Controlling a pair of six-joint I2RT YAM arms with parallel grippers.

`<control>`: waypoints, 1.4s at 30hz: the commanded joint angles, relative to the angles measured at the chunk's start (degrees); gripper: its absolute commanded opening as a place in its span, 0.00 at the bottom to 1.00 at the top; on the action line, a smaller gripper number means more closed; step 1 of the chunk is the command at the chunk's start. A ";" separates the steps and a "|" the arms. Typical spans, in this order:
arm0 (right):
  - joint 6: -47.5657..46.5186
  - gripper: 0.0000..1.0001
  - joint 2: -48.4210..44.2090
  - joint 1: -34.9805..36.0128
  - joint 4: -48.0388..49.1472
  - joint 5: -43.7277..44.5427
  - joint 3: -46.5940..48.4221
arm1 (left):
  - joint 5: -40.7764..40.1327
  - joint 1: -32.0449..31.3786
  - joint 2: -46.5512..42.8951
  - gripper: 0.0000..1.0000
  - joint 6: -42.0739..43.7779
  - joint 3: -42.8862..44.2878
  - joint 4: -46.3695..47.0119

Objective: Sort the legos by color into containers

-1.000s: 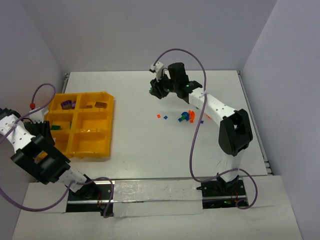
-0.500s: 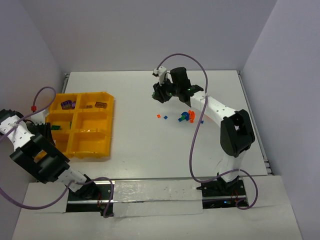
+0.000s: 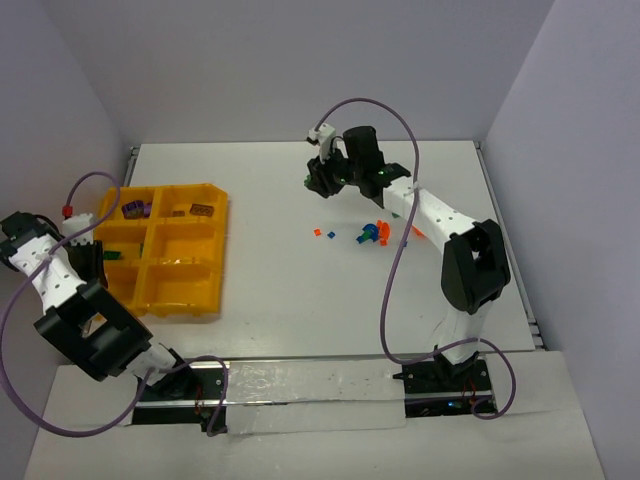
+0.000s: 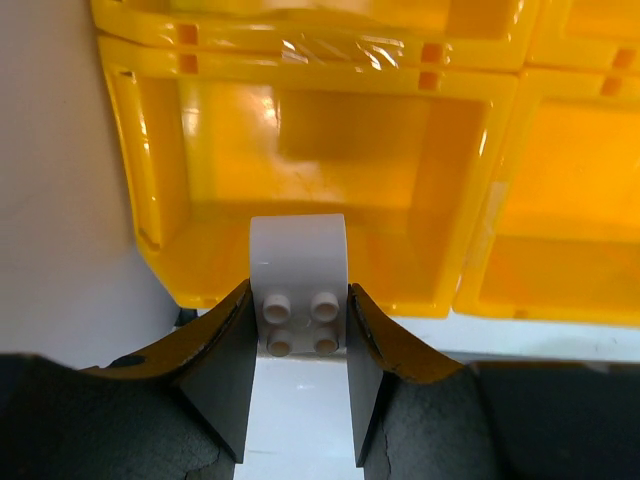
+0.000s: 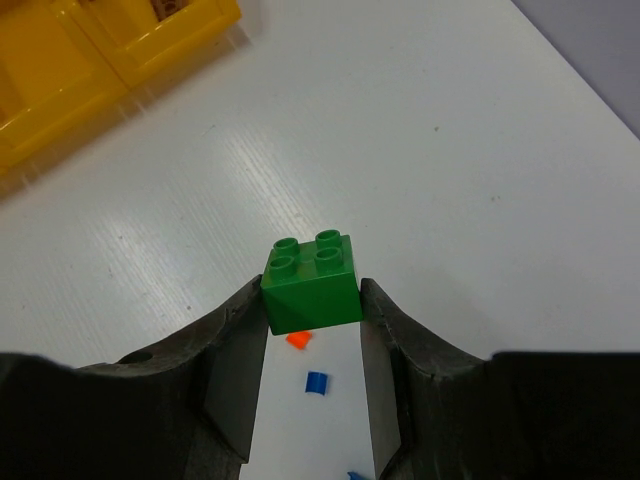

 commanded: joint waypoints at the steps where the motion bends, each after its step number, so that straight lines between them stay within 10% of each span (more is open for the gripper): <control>1: -0.35 0.00 -0.30 -0.42 -0.44 -2.29 4.66 | -1.02 -1.33 -2.07 0.30 -3.71 -1.43 4.60; 10: 0.45 0.00 2.20 -0.58 -5.40 -12.89 10.42 | 0.82 -3.10 -0.69 0.65 -6.55 -1.22 5.99; 22: 6.66 0.00 -1.09 -1.95 5.09 -26.19 3.49 | 18.67 -4.74 -1.16 0.76 -10.51 9.55 1.47; 30: 4.81 0.00 -1.21 0.23 14.04 -22.42 2.72 | 36.94 -23.54 2.87 0.81 -38.60 24.70 11.68; 42: -3.03 0.00 -0.02 8.51 15.23 -18.38 6.64 | 41.64 -38.93 7.95 0.87 -48.00 26.57 19.73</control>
